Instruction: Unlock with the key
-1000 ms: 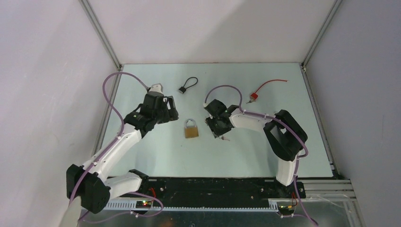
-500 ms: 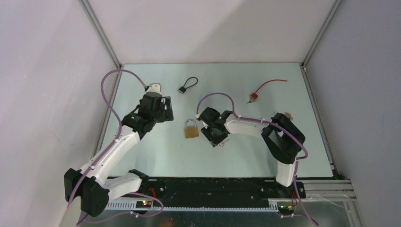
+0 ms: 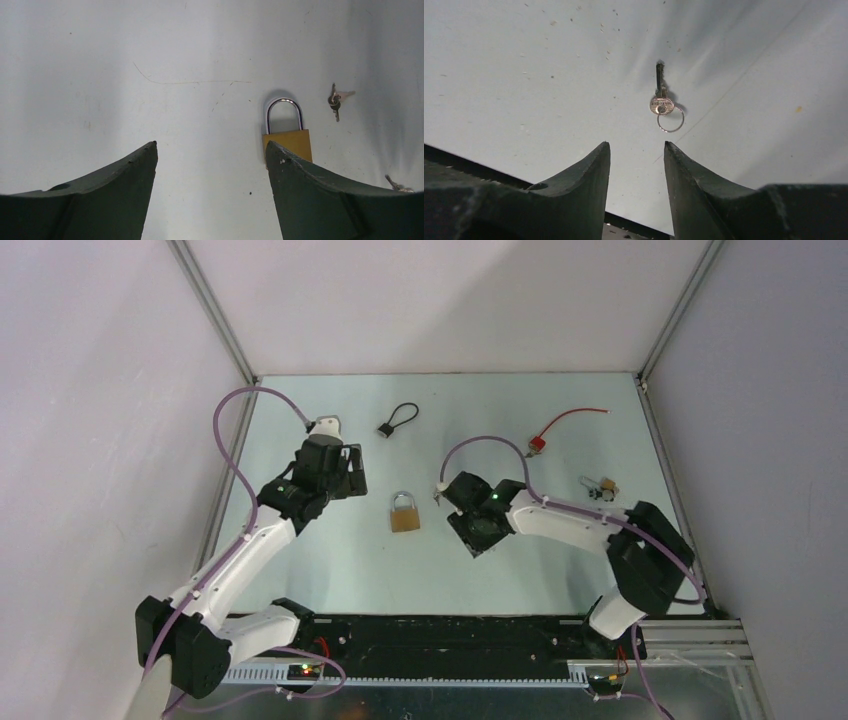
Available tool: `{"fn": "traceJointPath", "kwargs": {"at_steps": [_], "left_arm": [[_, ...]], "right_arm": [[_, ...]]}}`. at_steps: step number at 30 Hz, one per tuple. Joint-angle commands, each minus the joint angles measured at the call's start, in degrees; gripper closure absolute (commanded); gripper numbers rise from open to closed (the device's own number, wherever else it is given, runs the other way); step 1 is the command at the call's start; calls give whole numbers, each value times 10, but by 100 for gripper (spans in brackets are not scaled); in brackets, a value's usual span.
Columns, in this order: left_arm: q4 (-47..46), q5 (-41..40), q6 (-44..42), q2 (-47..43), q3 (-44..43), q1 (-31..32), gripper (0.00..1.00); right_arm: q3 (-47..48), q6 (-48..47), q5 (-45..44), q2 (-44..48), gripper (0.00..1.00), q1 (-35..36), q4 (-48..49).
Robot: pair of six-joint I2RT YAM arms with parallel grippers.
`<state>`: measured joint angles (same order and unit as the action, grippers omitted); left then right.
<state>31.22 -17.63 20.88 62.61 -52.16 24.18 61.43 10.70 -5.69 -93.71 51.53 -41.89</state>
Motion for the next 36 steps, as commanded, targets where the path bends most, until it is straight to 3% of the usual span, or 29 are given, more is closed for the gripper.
{"fn": "traceJointPath", "kwargs": {"at_steps": [1, 11, 26, 36], "left_arm": [[-3, 1, -9, -16, 4, -3, 17], [-3, 60, 18, -43, 18, -3, 16], [-3, 107, 59, -61, 43, -2, 16], [-3, 114, 65, -61, 44, -2, 16]], "right_arm": [[1, 33, -44, 56, 52, -10, 8], [-3, -15, 8, 4, 56, -66, 47], [-4, -26, 28, -68, 55, -67, 41], [-23, -18, 22, -82, 66, -61, 41]]}}
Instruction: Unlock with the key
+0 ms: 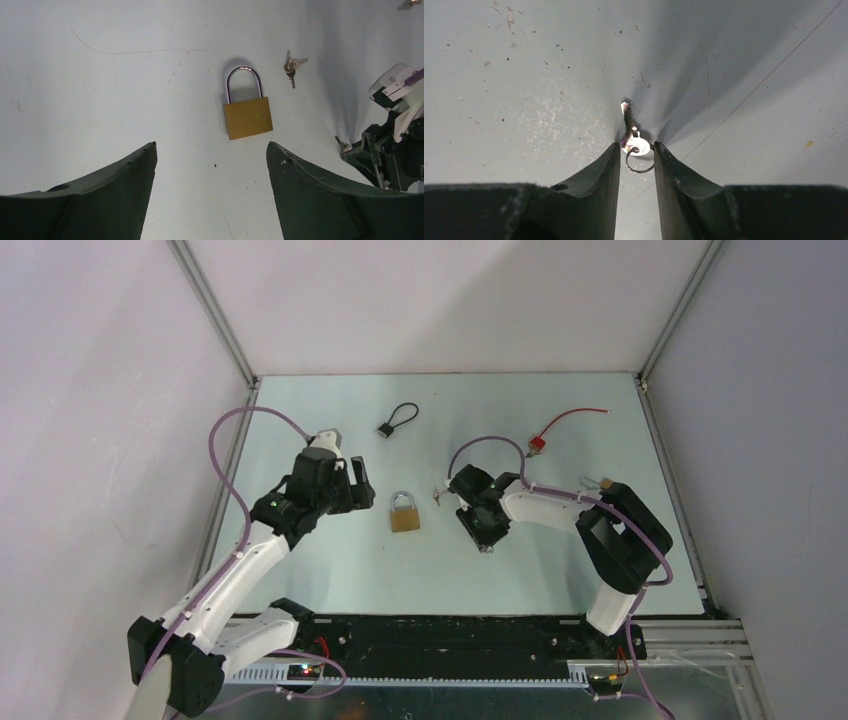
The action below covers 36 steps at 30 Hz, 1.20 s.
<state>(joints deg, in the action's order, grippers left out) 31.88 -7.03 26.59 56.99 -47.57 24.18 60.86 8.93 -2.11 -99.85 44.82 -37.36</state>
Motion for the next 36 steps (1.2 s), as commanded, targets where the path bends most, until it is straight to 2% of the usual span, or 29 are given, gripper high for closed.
{"fn": "traceJointPath", "kwargs": {"at_steps": [1, 4, 12, 30, 32, 33, 35, 36], "left_arm": [[-10, 9, 8, -5, -1, -2, 16], [-10, 12, 10, -5, -2, -3, 16], [-20, 25, 25, -8, 0, -3, 16], [-71, 86, 87, -7, 19, -3, 16], [-74, 93, 90, -5, 22, -2, 16], [-75, 94, 91, -5, 22, -3, 16], [-76, 94, 91, -5, 23, -3, 16], [-77, 94, 91, -6, 24, -3, 16]], "right_arm": [[-18, 0, -20, -21, 67, 9, -4], [-21, 2, -32, -24, 72, 14, -3], [-24, 6, -36, 3, 100, 23, 24], [-23, -5, -19, 80, 100, 14, 101], [-23, -9, -29, 81, 93, 14, 90], [-23, -12, -36, 80, 79, 14, 80], [-23, -12, -45, 79, 67, 9, 63], [-23, -10, -48, 78, 65, 6, 57]]}}
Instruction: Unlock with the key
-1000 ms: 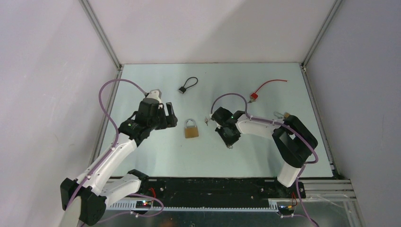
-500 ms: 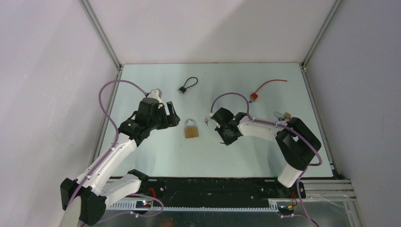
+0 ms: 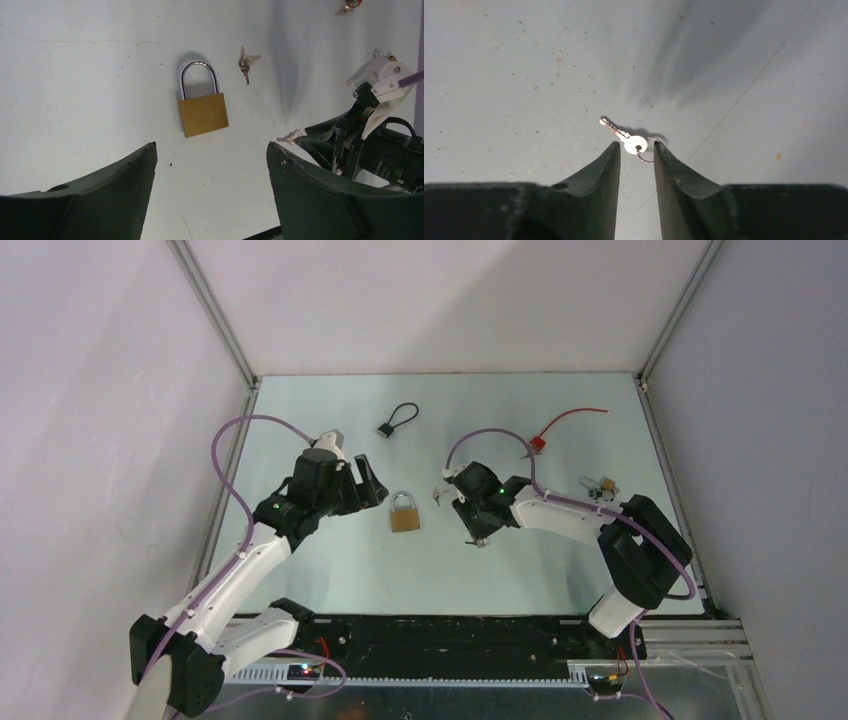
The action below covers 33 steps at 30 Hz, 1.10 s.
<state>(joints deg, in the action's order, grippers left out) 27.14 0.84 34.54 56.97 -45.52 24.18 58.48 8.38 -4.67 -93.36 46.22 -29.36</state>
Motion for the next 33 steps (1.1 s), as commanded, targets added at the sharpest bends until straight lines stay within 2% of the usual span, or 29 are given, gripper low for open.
{"fn": "traceJointPath", "kwargs": {"at_steps": [1, 7, 9, 19, 33], "left_arm": [[-29, 15, 11, -6, 3, -3, 16], [-30, 17, 11, -4, 7, -3, 16], [-31, 19, 11, -2, 8, -3, 16], [-32, 23, 10, 1, 9, -2, 16], [-34, 27, 10, 4, 11, -3, 15]], "right_arm": [[1, 2, -24, 13, 63, -16, -33], [1, 9, -6, -2, 48, -32, -42], [1, 12, -2, -11, 47, -34, -40], [1, 27, 17, -53, 49, -25, -51], [1, 25, 28, -70, 59, -11, -28]]}}
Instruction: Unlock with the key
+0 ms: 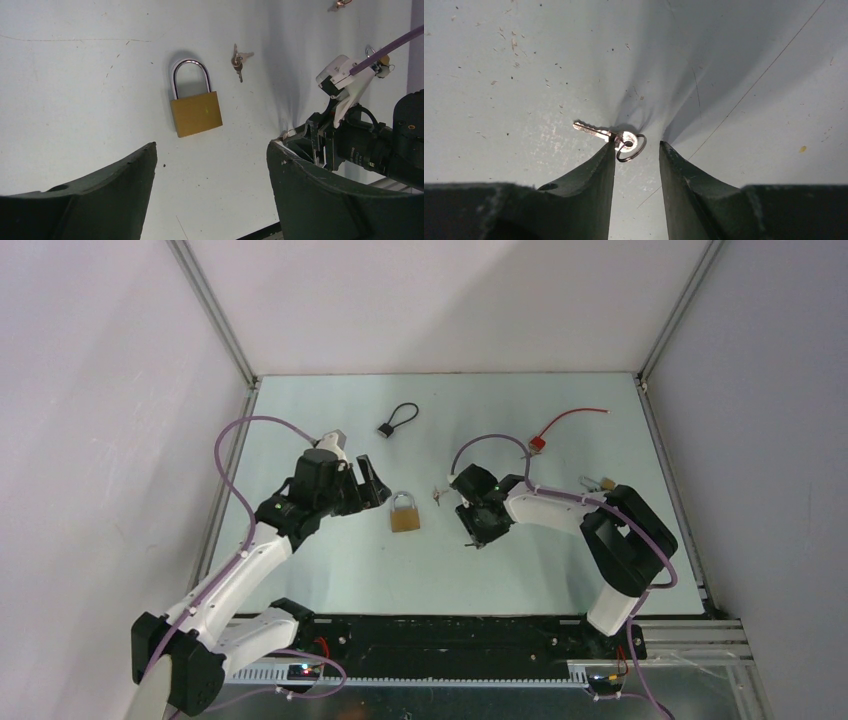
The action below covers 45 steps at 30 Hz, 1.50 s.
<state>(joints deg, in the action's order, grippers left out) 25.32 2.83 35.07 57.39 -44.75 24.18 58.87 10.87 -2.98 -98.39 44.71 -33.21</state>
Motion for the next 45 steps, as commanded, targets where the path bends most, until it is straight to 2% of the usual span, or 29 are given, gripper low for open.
{"fn": "traceJointPath", "kwargs": {"at_steps": [1, 7, 13, 19, 23, 25, 31, 36, 42, 45], "left_arm": [[-16, 7, 4, 1, 4, -3, 15], [-15, 9, 5, 2, 7, -3, 16], [-16, 10, 5, 1, 8, -2, 15], [-16, 12, 5, 2, 8, -3, 15], [-16, 16, 6, 5, 6, -2, 15], [-16, 18, 7, 6, 5, -3, 15], [-27, 34, 17, 5, -3, -3, 15], [-54, 65, 35, 1, -1, -2, 15], [-161, 116, 64, -29, 38, 5, 16], [-257, 138, 93, -56, 71, 7, 16]], "right_arm": [[-3, 0, 13, -18, 60, 3, 12], [1, -3, 23, -17, 61, -3, 31], [6, -3, 48, -24, 68, -10, 41], [6, 3, 52, -28, 80, -12, 45], [6, 16, 63, -12, 96, -18, 58], [6, 25, 69, 5, 100, -22, 66], [6, 71, 84, 69, 100, -28, 108], [6, 145, 91, 127, 100, -31, 152], [1, 243, 109, 204, 100, -33, 231], [-11, 280, 120, 232, 100, -36, 275]]}}
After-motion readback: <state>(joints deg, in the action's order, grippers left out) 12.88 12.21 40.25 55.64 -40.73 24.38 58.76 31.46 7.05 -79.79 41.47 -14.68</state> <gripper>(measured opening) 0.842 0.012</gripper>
